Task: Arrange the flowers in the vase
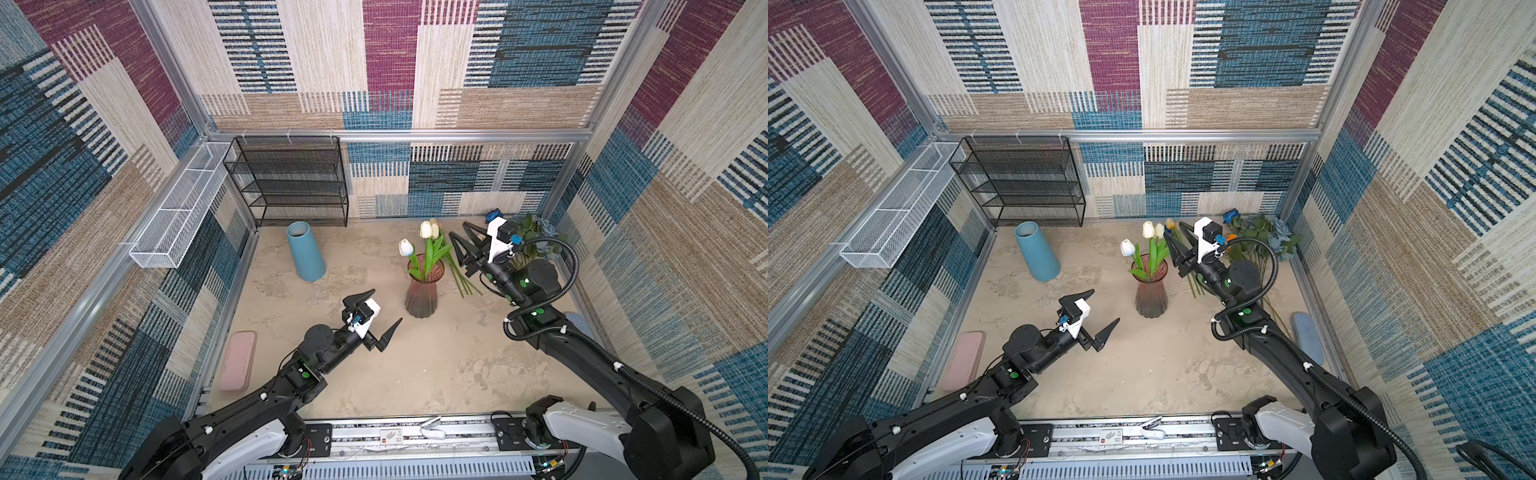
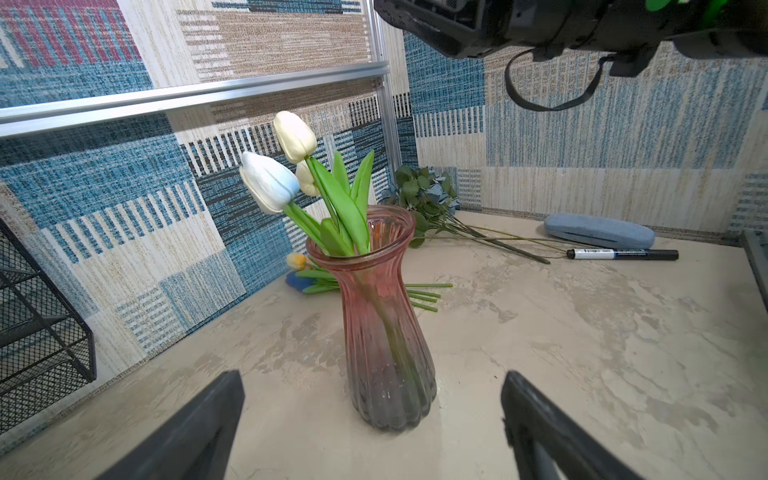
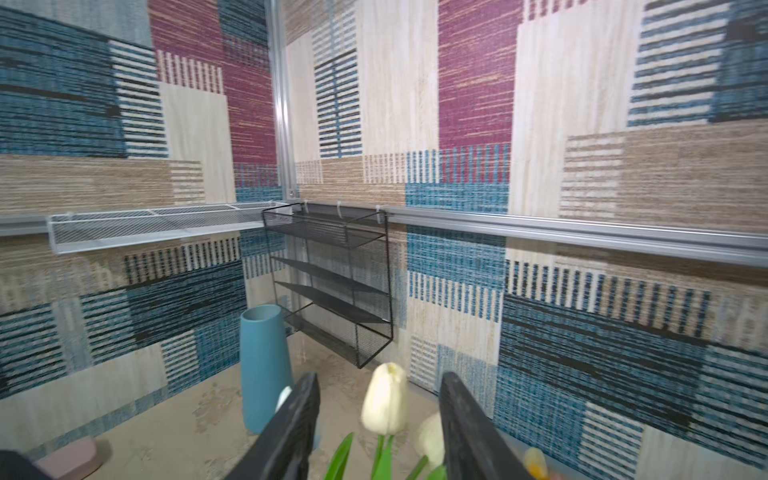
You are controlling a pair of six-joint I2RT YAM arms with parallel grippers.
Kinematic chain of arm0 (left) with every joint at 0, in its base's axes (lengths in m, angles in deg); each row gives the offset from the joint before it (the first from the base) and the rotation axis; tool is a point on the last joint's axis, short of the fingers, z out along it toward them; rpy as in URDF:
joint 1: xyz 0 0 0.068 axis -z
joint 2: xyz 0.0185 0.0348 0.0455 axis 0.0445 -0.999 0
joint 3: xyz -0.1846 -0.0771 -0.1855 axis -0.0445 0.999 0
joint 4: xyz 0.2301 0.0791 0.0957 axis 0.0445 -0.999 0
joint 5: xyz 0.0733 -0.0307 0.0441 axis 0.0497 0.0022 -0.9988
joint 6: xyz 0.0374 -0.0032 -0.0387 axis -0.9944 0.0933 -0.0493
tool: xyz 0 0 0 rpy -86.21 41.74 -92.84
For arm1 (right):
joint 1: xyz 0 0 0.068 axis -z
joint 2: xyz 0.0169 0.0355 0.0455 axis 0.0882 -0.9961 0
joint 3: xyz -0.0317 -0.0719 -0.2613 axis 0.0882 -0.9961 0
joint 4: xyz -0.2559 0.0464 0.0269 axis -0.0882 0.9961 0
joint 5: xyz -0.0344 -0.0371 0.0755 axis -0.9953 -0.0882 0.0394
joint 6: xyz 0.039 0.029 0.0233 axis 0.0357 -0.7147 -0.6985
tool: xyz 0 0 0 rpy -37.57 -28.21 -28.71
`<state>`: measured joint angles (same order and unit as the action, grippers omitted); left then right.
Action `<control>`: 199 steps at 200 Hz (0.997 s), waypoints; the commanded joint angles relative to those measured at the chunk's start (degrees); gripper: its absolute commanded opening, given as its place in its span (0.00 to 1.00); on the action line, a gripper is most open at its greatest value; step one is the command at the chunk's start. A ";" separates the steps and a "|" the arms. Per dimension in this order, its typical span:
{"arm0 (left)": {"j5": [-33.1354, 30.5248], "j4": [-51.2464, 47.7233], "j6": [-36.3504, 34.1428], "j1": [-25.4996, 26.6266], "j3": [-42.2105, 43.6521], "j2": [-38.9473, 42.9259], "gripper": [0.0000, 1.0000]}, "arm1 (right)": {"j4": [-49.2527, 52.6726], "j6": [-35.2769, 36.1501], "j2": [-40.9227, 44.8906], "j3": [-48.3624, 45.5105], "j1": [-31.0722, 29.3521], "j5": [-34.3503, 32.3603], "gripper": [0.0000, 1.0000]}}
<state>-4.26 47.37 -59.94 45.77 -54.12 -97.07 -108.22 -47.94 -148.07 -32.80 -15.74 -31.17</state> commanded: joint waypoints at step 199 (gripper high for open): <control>-0.20 4.58 1.23 -0.07 1.81 -3.13 0.99 | 48.53 5.19 -51.39 33.76 9.49 -5.08 0.35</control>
<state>-3.45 49.73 -59.90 45.77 -52.69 -100.65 -60.42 -44.44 -198.34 -0.78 -5.48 -34.51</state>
